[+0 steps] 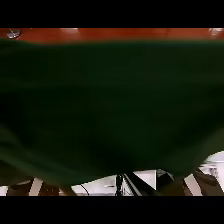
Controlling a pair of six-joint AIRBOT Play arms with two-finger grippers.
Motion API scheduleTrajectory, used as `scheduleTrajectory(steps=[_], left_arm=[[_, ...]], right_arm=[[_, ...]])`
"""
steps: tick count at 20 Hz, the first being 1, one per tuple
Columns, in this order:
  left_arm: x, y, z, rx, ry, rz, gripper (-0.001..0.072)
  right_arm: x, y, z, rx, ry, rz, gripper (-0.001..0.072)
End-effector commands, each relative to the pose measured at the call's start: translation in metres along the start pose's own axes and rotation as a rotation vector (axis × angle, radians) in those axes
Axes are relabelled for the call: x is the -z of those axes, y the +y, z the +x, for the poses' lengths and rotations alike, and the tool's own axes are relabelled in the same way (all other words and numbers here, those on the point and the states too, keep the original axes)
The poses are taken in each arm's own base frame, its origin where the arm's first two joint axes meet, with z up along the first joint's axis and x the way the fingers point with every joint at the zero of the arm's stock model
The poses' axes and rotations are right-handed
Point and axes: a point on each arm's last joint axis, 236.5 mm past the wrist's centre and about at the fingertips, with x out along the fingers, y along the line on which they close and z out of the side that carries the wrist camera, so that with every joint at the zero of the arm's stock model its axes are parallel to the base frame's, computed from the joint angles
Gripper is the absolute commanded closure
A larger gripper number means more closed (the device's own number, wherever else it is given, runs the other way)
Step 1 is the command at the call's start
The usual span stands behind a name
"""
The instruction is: Fold the shirts.
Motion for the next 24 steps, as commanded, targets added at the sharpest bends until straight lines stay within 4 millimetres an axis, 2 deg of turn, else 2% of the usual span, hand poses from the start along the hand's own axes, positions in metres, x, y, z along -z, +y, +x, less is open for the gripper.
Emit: scheduleTrajectory(steps=[1,3,7,9,12,14,16,18,20,22,24], left_arm=[[0.093,0.009,0.056,0.028,0.243,-0.104,0.0687],[0.151,0.010,0.098,0.059,0.349,-0.199,0.0687],[0.250,0.010,0.173,0.078,0.488,-0.355,0.0687],[0.286,-0.001,0.213,0.100,0.550,-0.371,0.0687],[0.325,-0.025,0.275,0.119,0.592,-0.393,0.0687],[0.348,-0.035,0.314,0.111,0.616,-0.429,0.0687],[0.374,-0.045,0.344,0.118,0.661,-0.431,0.0687],[0.403,-0.055,0.360,0.122,0.750,-0.498,0.0687],[0.430,-0.062,0.364,0.114,0.845,-0.552,0.0687],[0.450,-0.068,0.361,0.123,0.924,-0.581,0.0686],[0.456,-0.070,0.355,0.134,0.974,-0.585,0.0686]], right_arm=[[0.029,-0.016,0.049,-0.029,0.123,0.053,0.0689],[0.045,-0.034,0.094,-0.032,0.160,0.113,0.0689],[0.101,-0.072,0.203,-0.058,0.279,0.240,0.0689],[0.117,-0.087,0.257,-0.090,0.310,0.309,0.0689],[0.126,-0.106,0.337,-0.146,0.291,0.441,0.0689],[0.137,-0.118,0.383,-0.169,0.304,0.526,0.0689],[0.157,-0.124,0.427,-0.172,0.365,0.573,0.0689],[0.176,-0.116,0.464,-0.192,0.433,0.615,0.0689],[0.185,-0.107,0.491,-0.211,0.468,0.622,0.0689],[0.189,-0.102,0.509,-0.221,0.485,0.620,0.0689],[0.195,-0.100,0.514,-0.230,0.510,0.628,0.0689]])
